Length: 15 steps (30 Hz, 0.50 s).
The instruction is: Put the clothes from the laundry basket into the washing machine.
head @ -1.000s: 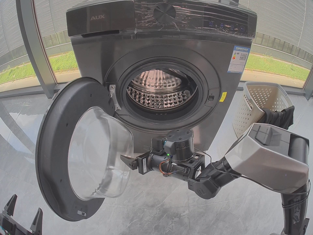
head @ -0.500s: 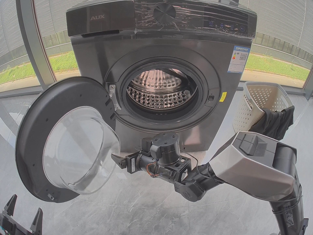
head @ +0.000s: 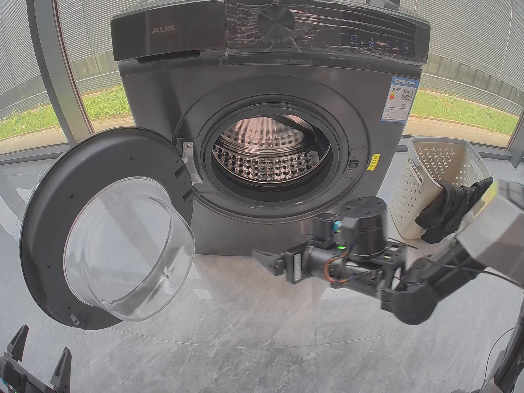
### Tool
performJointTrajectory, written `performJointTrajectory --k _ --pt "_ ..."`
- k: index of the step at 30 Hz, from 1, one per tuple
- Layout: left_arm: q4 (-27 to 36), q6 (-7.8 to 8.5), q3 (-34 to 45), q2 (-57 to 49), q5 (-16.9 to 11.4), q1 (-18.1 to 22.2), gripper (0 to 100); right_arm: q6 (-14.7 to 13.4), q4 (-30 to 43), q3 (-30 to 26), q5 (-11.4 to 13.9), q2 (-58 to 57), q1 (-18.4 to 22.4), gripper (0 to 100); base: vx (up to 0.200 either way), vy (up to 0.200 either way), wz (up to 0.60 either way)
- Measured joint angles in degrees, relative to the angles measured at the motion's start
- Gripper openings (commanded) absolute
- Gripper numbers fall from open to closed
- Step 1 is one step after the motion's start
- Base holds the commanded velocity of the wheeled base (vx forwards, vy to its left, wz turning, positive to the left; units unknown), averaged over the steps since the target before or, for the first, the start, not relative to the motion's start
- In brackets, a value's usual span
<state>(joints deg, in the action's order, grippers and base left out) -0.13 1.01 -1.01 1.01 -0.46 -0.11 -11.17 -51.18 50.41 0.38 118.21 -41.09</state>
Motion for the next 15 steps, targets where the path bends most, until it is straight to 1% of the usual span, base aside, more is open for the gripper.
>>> performJointTrajectory --k 6,10,15 --pt "-0.02 -0.04 0.0 0.0 0.02 0.01 100 3.29 -0.39 -14.06 -0.17 -13.67 4.44 100 0.0 0.0 0.0" --pt "-0.02 -0.04 0.0 0.0 0.02 0.01 100 4.83 -0.55 -20.39 -0.27 -22.93 6.92 100 0.0 0.0 0.0" --pt "-0.02 -0.04 0.0 0.0 0.02 0.01 100 6.5 -0.22 -25.86 -0.28 -34.23 9.7 100 0.0 0.0 0.0"
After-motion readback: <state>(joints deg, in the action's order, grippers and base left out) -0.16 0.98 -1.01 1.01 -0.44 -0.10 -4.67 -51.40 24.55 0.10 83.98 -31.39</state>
